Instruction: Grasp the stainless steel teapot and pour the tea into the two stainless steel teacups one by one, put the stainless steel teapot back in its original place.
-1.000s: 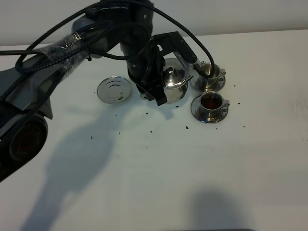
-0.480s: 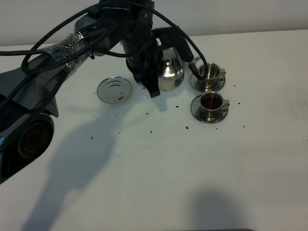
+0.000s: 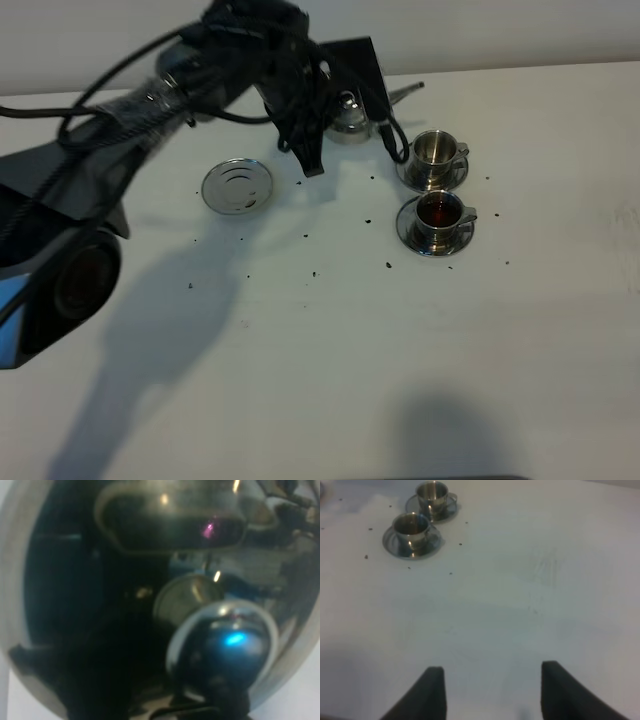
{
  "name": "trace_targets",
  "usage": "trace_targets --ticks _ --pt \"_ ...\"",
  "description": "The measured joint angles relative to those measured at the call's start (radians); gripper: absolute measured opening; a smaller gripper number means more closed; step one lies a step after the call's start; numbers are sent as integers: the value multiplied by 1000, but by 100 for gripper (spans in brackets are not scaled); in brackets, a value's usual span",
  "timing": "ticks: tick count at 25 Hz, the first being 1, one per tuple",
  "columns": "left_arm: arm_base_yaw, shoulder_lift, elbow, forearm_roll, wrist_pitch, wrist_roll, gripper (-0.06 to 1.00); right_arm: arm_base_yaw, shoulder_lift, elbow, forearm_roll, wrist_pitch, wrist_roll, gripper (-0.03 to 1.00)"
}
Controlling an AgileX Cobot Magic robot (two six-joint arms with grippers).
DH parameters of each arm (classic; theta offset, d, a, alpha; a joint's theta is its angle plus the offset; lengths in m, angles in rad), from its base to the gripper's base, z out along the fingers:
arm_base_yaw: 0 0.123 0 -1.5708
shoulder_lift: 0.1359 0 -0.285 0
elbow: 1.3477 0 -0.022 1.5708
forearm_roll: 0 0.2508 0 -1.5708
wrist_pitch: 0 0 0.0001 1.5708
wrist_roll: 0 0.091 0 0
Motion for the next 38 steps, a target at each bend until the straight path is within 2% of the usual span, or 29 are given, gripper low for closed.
trace_targets --ticks 4,9,25,38 --pt "0 37 0 41 -83 14 22 0 0 0 0 0 0 42" --pt "-2 49 -7 68 -123 37 22 0 0 0 0 0 0 42" --pt "-60 108 -8 343 -154 45 22 0 0 0 0 0 0 42" --pt "-86 108 -8 496 -186 42 22 0 0 0 0 0 0 42"
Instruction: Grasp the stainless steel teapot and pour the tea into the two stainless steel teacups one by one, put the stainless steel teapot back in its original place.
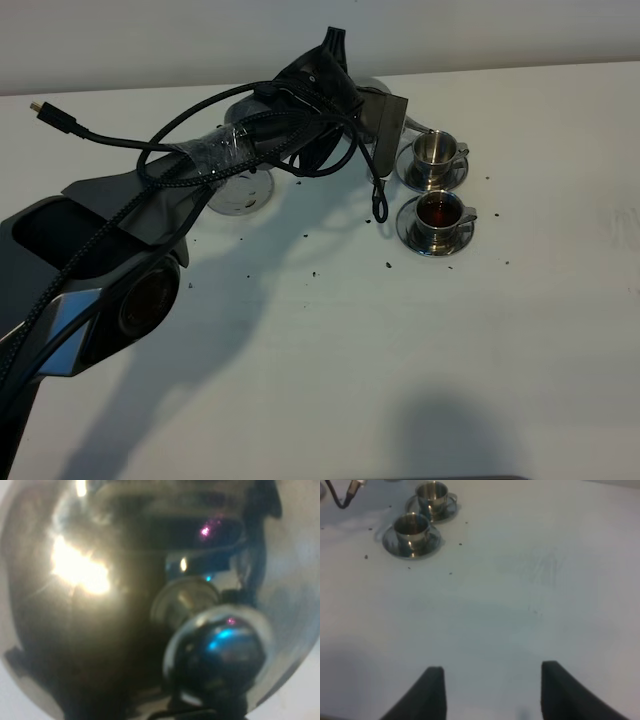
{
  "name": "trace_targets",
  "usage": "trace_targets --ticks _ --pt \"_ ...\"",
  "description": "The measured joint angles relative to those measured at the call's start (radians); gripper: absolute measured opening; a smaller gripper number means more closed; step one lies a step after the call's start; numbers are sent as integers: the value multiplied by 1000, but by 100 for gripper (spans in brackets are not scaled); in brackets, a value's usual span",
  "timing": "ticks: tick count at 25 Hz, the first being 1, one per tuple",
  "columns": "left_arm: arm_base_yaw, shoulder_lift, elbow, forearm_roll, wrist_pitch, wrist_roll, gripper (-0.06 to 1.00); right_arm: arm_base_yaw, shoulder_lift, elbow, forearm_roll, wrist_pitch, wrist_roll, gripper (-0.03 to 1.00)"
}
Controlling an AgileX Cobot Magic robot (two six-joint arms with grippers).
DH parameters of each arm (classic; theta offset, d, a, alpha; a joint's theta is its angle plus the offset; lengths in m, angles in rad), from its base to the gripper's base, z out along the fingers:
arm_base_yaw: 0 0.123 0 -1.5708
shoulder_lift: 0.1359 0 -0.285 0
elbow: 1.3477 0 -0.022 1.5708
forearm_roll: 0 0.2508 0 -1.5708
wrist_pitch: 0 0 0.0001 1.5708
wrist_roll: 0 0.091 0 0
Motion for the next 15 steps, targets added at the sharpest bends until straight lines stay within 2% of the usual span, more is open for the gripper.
trace_targets --ticks 9,15 --pt "-17 0 0 144 -27 0 22 0 0 0 0 0 0 42" --pt "-18 0 0 196 -64 24 22 0 0 0 0 0 1 42"
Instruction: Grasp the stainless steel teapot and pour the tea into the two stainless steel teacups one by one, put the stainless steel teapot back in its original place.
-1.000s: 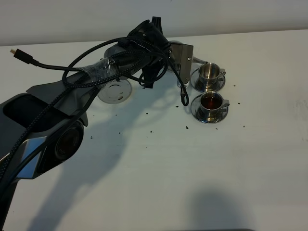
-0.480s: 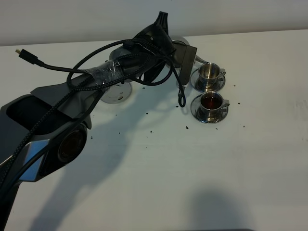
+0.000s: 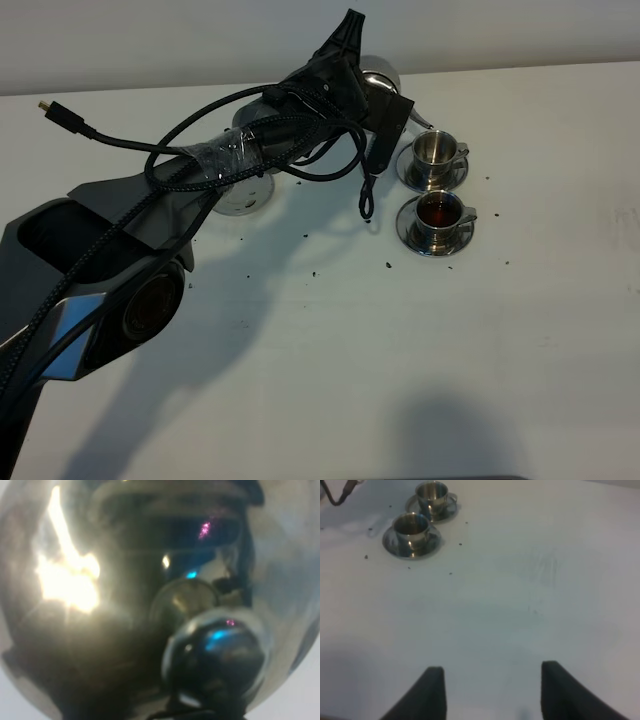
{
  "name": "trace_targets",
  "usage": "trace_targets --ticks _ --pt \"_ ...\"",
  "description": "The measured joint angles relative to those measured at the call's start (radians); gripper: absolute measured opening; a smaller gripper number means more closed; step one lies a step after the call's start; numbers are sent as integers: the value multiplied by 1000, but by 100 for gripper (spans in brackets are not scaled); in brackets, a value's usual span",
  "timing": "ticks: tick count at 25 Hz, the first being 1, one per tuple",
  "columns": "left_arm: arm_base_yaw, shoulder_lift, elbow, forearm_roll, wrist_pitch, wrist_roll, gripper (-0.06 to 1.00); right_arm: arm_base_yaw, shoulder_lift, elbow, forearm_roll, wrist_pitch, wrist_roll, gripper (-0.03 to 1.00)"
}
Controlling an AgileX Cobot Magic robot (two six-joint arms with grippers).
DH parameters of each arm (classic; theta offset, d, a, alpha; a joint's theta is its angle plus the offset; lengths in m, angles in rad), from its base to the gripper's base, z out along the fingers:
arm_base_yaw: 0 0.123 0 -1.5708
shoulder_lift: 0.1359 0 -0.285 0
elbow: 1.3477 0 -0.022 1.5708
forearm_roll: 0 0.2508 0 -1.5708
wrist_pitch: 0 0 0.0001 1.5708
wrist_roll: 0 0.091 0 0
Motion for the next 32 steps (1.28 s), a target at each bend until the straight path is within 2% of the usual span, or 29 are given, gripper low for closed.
trace_targets --ticks 7,10,32 --pt "-8 0 0 9 -21 68 22 0 0 0 0 0 -1 42" --pt "-9 8 0 45 -33 81 22 0 0 0 0 0 -1 42" --pt "-9 25 0 206 -111 79 22 0 0 0 0 0 0 42"
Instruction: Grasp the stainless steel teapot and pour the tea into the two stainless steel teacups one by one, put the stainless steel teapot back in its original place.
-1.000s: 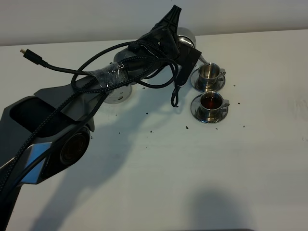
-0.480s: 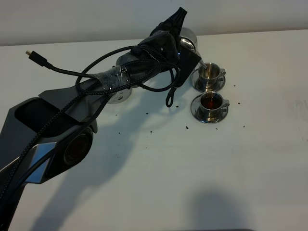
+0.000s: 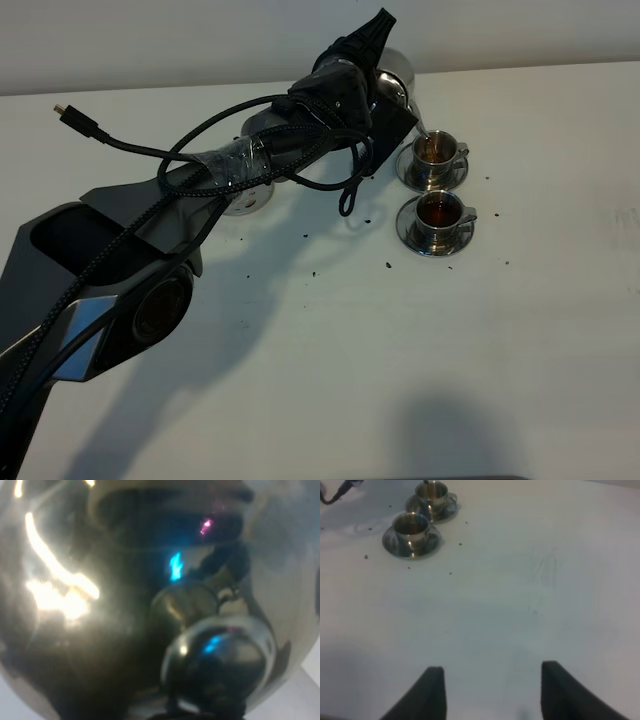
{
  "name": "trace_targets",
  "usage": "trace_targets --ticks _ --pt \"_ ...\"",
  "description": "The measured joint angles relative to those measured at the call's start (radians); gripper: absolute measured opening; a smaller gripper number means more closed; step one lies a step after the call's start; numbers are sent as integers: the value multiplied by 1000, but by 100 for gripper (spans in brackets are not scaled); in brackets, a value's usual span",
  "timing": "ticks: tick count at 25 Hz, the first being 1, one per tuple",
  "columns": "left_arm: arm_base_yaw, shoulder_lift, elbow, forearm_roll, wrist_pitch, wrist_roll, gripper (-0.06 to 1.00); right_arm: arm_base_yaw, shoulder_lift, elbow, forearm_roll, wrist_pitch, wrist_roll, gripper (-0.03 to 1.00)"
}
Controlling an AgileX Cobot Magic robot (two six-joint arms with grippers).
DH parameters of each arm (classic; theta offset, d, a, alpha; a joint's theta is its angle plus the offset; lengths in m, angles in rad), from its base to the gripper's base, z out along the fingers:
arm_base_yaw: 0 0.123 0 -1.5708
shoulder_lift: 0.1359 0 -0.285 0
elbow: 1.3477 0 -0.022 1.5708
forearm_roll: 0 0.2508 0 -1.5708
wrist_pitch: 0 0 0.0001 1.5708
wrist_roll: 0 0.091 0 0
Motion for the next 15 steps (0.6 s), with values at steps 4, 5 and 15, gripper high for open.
trace_targets --ticks 4,5,15 --pt "0 0 0 7 -1 0 22 0 0 0 0 0 0 42" --pt "0 0 0 15 -2 0 22 0 0 0 0 0 0 42" --pt "1 0 0 52 -41 0 22 0 0 0 0 0 0 42"
